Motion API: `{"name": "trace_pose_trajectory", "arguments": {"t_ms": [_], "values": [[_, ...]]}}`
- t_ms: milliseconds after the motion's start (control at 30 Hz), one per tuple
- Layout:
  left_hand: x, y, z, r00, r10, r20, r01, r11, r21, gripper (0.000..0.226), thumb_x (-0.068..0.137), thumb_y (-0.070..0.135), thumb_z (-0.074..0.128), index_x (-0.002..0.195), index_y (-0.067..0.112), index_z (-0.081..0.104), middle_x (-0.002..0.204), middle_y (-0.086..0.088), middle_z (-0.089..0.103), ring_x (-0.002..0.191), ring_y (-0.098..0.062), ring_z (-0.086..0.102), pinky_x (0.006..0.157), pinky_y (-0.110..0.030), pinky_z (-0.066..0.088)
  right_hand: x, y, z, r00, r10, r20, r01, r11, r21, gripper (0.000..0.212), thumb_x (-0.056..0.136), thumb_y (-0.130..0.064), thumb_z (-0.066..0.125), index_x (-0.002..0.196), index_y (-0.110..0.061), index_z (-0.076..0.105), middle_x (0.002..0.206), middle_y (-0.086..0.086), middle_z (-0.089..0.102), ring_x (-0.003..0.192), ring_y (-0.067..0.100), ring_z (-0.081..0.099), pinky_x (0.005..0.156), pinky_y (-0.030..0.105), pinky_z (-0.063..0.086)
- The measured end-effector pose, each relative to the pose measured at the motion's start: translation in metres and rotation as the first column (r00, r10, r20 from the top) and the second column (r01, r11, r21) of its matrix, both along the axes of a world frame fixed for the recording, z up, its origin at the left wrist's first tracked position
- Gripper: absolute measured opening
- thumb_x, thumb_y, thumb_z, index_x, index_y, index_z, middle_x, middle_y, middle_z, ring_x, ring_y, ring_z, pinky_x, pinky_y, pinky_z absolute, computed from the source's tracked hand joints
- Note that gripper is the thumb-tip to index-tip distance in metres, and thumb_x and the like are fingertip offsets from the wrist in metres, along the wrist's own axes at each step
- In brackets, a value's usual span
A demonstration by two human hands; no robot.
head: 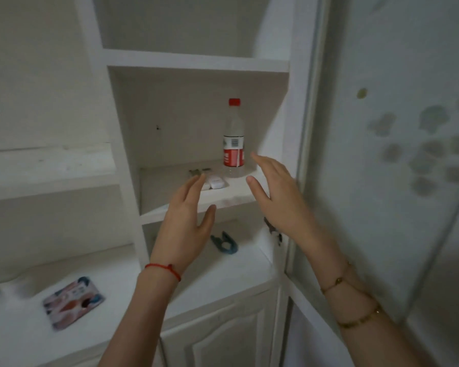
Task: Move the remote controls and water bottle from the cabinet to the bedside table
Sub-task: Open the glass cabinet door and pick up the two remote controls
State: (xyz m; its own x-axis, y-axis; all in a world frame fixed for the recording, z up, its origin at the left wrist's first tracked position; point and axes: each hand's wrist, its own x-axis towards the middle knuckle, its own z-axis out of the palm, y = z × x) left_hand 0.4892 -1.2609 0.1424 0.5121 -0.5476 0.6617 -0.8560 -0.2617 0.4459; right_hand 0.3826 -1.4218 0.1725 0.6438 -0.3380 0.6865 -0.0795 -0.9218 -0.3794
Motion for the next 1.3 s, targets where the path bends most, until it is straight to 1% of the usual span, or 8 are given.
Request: {"name": "trace_pose_trajectory", "arguments": {"t_ms": [167,333,633,733,867,1067,1167,1300], "values": [[0.037,-0.003,-0.004,0.996,0.08,-0.045,-0.078,0.996,0.046,0.058,0.095,0.022,0.056,0.148,0.015,0.034,0.15,-0.003,0.039,0.137,-0.019,0.038,0.111,-0.023,0.028,0.047,-0.017,-0.017,0.997,0.04,-0.07,-0.037,0.998,0.048,0.05,0.103,-0.035,0.04,0.15,-0.018,0.033,0.152,-0.001,0.04,0.14,0.013,0.036,0.112,0.028,0.03],[0.089,-0.03,0.004,0.975,0.188,-0.12,-0.17,0.975,0.144,0.051,0.095,0.025,0.055,0.142,0.007,0.043,0.138,-0.014,0.051,0.123,-0.033,0.051,0.104,-0.039,0.043,0.102,-0.041,-0.017,0.985,0.033,-0.171,-0.023,0.998,0.064,0.05,0.102,-0.034,0.041,0.147,-0.012,0.038,0.146,0.007,0.047,0.133,0.022,0.044,0.105,0.029,0.034],[0.146,-0.089,0.008,0.908,0.399,-0.127,-0.31,0.846,0.434,0.04,0.098,0.033,0.043,0.122,0.004,0.058,0.126,-0.02,0.049,0.117,-0.039,0.048,0.099,-0.043,0.041,0.171,-0.078,-0.032,0.949,-0.011,-0.316,0.035,0.997,0.072,0.028,0.1,-0.029,0.046,0.101,-0.006,0.061,0.104,0.009,0.061,0.102,0.027,0.058,0.087,0.037,0.049],[0.154,-0.097,0.009,0.898,0.428,-0.1,-0.335,0.813,0.476,0.042,0.099,0.035,0.039,0.116,0.004,0.06,0.126,-0.02,0.046,0.118,-0.039,0.045,0.098,-0.043,0.038,0.185,-0.082,-0.035,0.948,-0.012,-0.319,0.034,0.997,0.065,0.034,0.1,-0.033,0.047,0.099,-0.004,0.066,0.1,0.011,0.065,0.092,0.025,0.061,0.081,0.041,0.053],[0.161,-0.108,0.008,0.883,0.455,-0.113,-0.349,0.799,0.489,0.049,0.1,0.04,0.033,0.108,0.002,0.063,0.125,-0.02,0.046,0.116,-0.038,0.044,0.098,-0.043,0.038,0.2,-0.087,-0.039,0.943,-0.031,-0.33,0.058,0.996,0.072,0.04,0.098,-0.038,0.047,0.075,-0.01,0.065,0.087,0.008,0.064,0.077,0.022,0.058,0.069,0.037,0.052],[0.161,-0.116,0.005,0.86,0.481,-0.169,-0.37,0.817,0.443,0.046,0.098,0.04,0.042,0.103,-0.001,0.064,0.12,-0.022,0.051,0.112,-0.039,0.049,0.095,-0.042,0.042,0.201,-0.084,-0.036,0.939,-0.055,-0.339,0.084,0.994,0.074,0.043,0.097,-0.037,0.049,0.07,-0.006,0.06,0.091,0.013,0.056,0.089,0.026,0.051,0.078,0.04,0.049],[0.164,-0.119,0.003,0.844,0.464,-0.27,-0.349,0.856,0.382,0.051,0.095,0.04,0.05,0.096,-0.009,0.063,0.11,-0.031,0.06,0.101,-0.045,0.057,0.084,-0.04,0.046,0.201,-0.08,-0.034,0.947,0.008,-0.32,0.047,0.985,0.164,0.044,0.098,-0.03,0.052,0.059,-0.011,0.045,0.072,0.008,0.05,0.073,0.022,0.049,0.062,0.029,0.041],[0.154,-0.116,0.005,0.836,0.419,-0.355,-0.341,0.903,0.262,0.04,0.093,0.036,0.057,0.096,-0.003,0.067,0.09,-0.02,0.068,0.094,-0.038,0.064,0.069,-0.032,0.042,0.198,-0.074,-0.03,0.966,0.124,-0.227,-0.039,0.937,0.346,0.028,0.097,-0.023,0.055,0.073,-0.01,0.052,0.067,0.001,0.05,0.059,0.013,0.047,0.055,0.028,0.039]]}}
